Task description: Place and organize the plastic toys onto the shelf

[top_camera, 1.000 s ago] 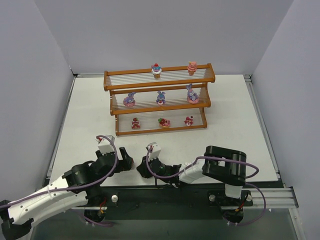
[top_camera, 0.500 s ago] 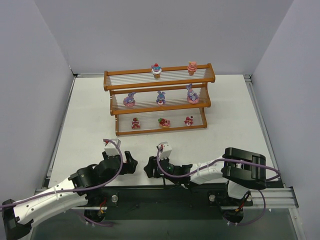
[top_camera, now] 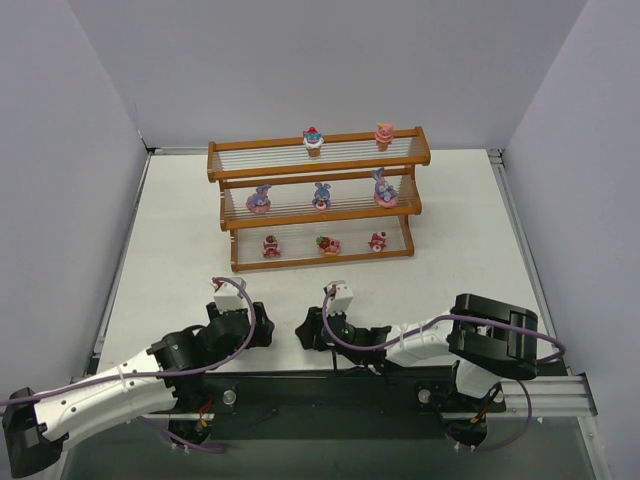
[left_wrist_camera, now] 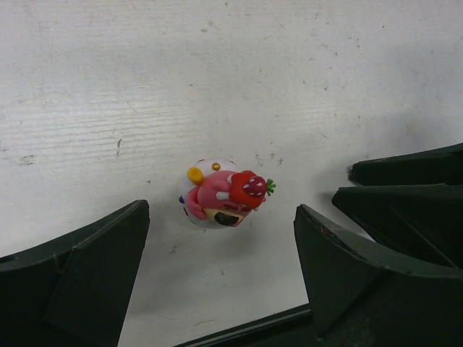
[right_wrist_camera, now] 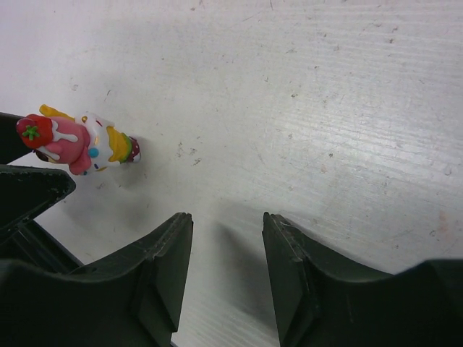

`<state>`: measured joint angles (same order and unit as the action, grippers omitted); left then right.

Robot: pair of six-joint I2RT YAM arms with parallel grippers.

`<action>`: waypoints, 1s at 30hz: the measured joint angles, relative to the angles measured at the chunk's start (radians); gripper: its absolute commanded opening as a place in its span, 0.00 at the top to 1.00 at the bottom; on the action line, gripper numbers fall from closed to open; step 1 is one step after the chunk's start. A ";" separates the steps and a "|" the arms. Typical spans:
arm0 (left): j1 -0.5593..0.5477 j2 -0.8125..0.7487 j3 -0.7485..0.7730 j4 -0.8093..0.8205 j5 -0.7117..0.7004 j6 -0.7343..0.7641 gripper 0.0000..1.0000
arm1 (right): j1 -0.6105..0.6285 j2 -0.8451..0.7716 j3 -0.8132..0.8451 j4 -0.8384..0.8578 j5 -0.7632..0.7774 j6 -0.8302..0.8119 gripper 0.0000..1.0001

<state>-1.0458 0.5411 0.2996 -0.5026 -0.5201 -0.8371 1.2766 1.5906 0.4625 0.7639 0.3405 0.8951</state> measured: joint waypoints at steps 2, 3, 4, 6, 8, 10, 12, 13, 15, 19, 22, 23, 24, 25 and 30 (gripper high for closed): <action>0.000 0.019 0.000 0.000 -0.004 -0.007 0.09 | -0.003 0.000 -0.003 0.003 0.000 0.003 0.57; 0.000 0.025 0.000 0.002 -0.005 -0.010 0.10 | -0.006 -0.002 -0.005 0.004 0.000 0.005 0.57; 0.000 0.029 0.000 0.004 -0.006 -0.014 0.10 | -0.007 -0.002 -0.005 0.003 0.000 0.006 0.57; 0.000 0.031 -0.003 0.015 -0.008 -0.017 0.11 | -0.008 -0.003 -0.008 0.004 0.000 0.010 0.58; 0.000 0.030 -0.013 0.035 -0.011 -0.020 0.13 | -0.011 -0.006 -0.013 0.008 -0.001 0.013 0.59; 0.000 0.030 -0.022 0.044 -0.017 -0.024 0.16 | -0.014 -0.009 -0.020 0.014 -0.001 0.014 0.59; 0.000 0.031 -0.026 0.047 -0.026 -0.027 0.18 | -0.015 -0.011 -0.025 0.019 -0.003 0.016 0.60; 0.000 0.031 -0.027 0.049 -0.029 -0.029 0.18 | -0.018 -0.011 -0.026 0.021 -0.005 0.017 0.60; 0.000 0.030 -0.027 0.053 -0.037 -0.035 0.18 | -0.021 -0.013 -0.028 0.022 -0.008 0.018 0.61; 0.000 0.031 -0.028 0.067 -0.048 -0.043 0.19 | -0.025 -0.013 -0.029 0.021 -0.010 0.018 0.62; 0.000 0.045 -0.028 0.087 -0.052 -0.043 0.18 | -0.027 -0.013 -0.029 0.021 -0.011 0.019 0.63; 0.000 0.051 -0.028 0.091 -0.052 -0.043 0.19 | -0.027 -0.013 -0.030 0.022 -0.011 0.019 0.63; 0.000 0.061 -0.028 0.096 -0.052 -0.044 0.18 | -0.027 -0.013 -0.030 0.022 -0.011 0.020 0.63; 0.000 0.067 -0.028 0.098 -0.052 -0.044 0.19 | -0.027 -0.013 -0.031 0.022 -0.011 0.020 0.64; 0.000 0.097 -0.030 0.105 -0.052 -0.050 0.21 | -0.028 -0.013 -0.035 0.025 -0.011 0.021 0.66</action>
<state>-1.0458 0.6376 0.2699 -0.3977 -0.5720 -0.8871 1.2488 1.5772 0.4278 0.7887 0.3298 0.9165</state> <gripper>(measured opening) 0.809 0.354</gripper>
